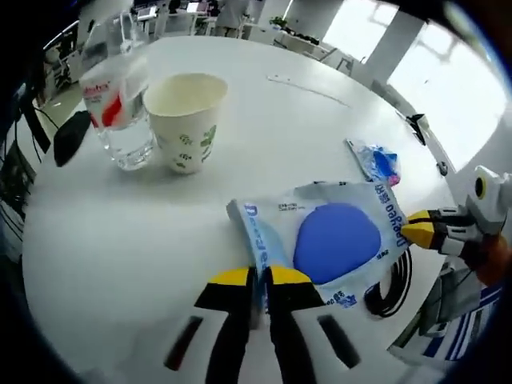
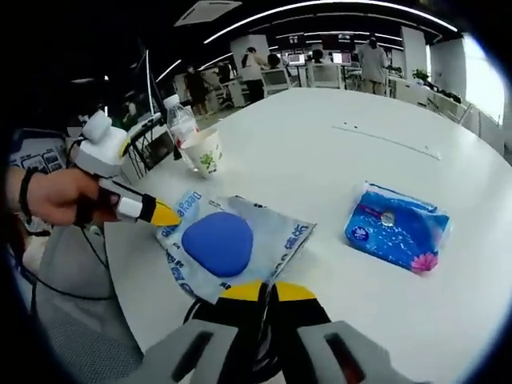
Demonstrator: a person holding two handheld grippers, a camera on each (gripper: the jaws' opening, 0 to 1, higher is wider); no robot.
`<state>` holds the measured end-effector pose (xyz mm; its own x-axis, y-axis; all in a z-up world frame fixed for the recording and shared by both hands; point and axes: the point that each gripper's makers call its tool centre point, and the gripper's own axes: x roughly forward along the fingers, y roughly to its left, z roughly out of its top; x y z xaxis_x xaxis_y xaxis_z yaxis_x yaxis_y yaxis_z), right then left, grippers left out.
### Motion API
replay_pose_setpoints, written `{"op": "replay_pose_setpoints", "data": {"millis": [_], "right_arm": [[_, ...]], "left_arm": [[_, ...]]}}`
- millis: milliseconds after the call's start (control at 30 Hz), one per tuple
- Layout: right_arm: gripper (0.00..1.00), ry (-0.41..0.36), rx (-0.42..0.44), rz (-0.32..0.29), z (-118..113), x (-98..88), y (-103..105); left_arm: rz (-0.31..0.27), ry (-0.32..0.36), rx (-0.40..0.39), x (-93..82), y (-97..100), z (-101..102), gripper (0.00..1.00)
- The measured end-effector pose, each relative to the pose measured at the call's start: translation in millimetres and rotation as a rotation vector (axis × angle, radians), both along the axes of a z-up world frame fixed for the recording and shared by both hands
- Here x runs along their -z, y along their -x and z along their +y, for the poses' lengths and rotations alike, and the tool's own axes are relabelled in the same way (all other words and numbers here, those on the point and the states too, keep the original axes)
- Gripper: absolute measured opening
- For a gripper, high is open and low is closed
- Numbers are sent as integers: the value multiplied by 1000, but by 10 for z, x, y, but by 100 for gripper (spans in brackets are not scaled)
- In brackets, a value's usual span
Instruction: Arrange the tabletop items into an orderly group along one side of the table until the central work area is clear of visible clutter.
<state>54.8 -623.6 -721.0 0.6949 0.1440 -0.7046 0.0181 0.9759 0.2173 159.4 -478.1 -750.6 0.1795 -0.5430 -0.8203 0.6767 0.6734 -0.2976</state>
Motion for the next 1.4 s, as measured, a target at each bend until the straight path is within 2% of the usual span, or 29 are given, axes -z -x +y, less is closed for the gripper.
{"op": "replay_pose_setpoints", "data": {"millis": [133, 267, 500, 533, 667, 867, 967, 1200, 1333, 1400], "right_arm": [[3, 0, -13, 5, 3, 17, 8], [8, 5, -22, 11, -7, 35, 29], [15, -10, -15, 13, -45, 39, 73], [15, -9, -14, 14, -58, 44, 76], [17, -29, 3, 11, -85, 51, 65], [19, -54, 5, 14, -52, 50, 73], [19, -89, 38, 10, -50, 68, 73], [19, -100, 41, 17, -4, 69, 98], [16, -106, 39, 21, 14, 93, 80], [12, -100, 38, 21, 7, 100, 66]], "left_arm": [[-4, 1, 19, 24, -18, 16, 7], [-12, 9, 26, -46, 37, 44, 13], [-28, 33, 49, -177, 84, 141, 14], [-24, 40, 47, -147, 31, 126, 15], [-18, 52, 51, -130, 38, 202, 16], [-7, 96, 49, -144, 130, 237, 18], [3, 117, 32, -145, 167, 249, 19], [11, 117, 32, -96, 203, 248, 16], [18, 111, 32, -74, 244, 257, 11], [20, 114, 34, -55, 239, 243, 4]]}}
